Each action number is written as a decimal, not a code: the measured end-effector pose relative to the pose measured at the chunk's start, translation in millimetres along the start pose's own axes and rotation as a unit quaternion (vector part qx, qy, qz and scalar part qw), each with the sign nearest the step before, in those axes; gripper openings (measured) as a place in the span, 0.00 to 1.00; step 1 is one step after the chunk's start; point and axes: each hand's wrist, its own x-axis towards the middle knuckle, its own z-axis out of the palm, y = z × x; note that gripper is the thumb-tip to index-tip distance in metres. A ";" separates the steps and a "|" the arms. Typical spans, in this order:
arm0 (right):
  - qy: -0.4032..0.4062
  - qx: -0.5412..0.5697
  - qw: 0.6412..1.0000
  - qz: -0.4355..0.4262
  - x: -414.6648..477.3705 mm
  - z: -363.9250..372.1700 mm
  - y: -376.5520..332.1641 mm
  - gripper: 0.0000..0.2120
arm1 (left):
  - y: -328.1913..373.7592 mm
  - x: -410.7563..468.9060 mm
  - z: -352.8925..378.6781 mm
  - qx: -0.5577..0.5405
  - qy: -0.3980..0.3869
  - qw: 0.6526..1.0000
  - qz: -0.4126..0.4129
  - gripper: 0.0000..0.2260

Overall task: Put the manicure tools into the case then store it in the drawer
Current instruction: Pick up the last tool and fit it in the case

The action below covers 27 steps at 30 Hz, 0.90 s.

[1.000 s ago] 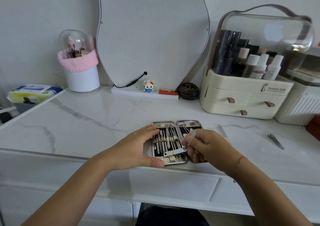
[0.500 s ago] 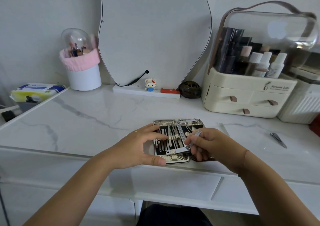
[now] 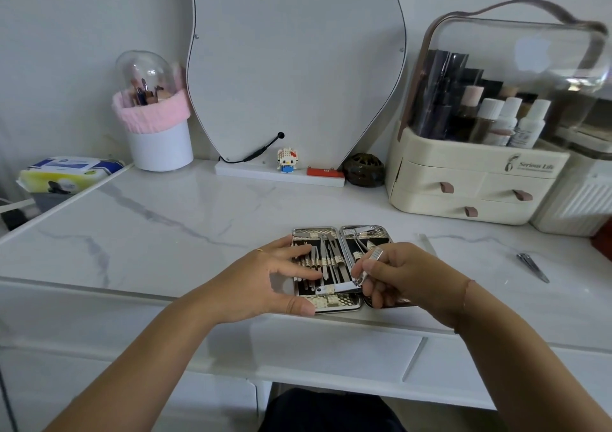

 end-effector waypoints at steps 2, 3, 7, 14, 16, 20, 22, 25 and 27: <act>0.003 -0.013 1.000 -0.002 0.0 2.0 -2.4 0.12 | -0.5 0.3 0.1 0.004 0.002 1.000 -0.001 0.24; 0.007 -0.018 1.000 -0.001 -0.1 3.0 -3.6 0.12 | -0.7 0.3 0.5 0.006 0.003 1.000 0.000 0.24; 0.033 -0.095 0.995 -0.011 -0.3 8.4 -7.3 0.12 | -4.6 0.8 2.6 0.023 0.029 0.999 0.014 0.27; 0.075 -0.224 0.970 -0.059 -0.1 13.5 -9.8 0.11 | -11.9 -8.7 9.3 0.143 0.063 0.985 0.071 0.30; 0.079 -0.234 0.967 -0.058 -0.4 12.4 -11.3 0.11 | -13.0 -8.6 10.3 0.147 0.066 0.984 0.077 0.30; 0.088 -0.246 0.964 -0.056 1.1 10.3 -13.3 0.12 | -15.9 -10.4 11.0 0.129 0.077 0.984 0.091 0.28; 0.082 -0.248 0.964 -0.053 2.2 11.2 -13.7 0.12 | -16.1 -9.9 10.8 0.130 0.080 0.984 0.094 0.26; 0.075 -0.242 0.966 -0.052 3.7 12.7 -13.2 0.12 | -16.2 -7.8 10.0 0.130 0.080 0.983 0.104 0.26; 0.074 -0.232 0.969 -0.048 4.7 12.8 -12.6 0.12 | -16.4 -7.1 9.5 0.129 0.081 0.983 0.105 0.26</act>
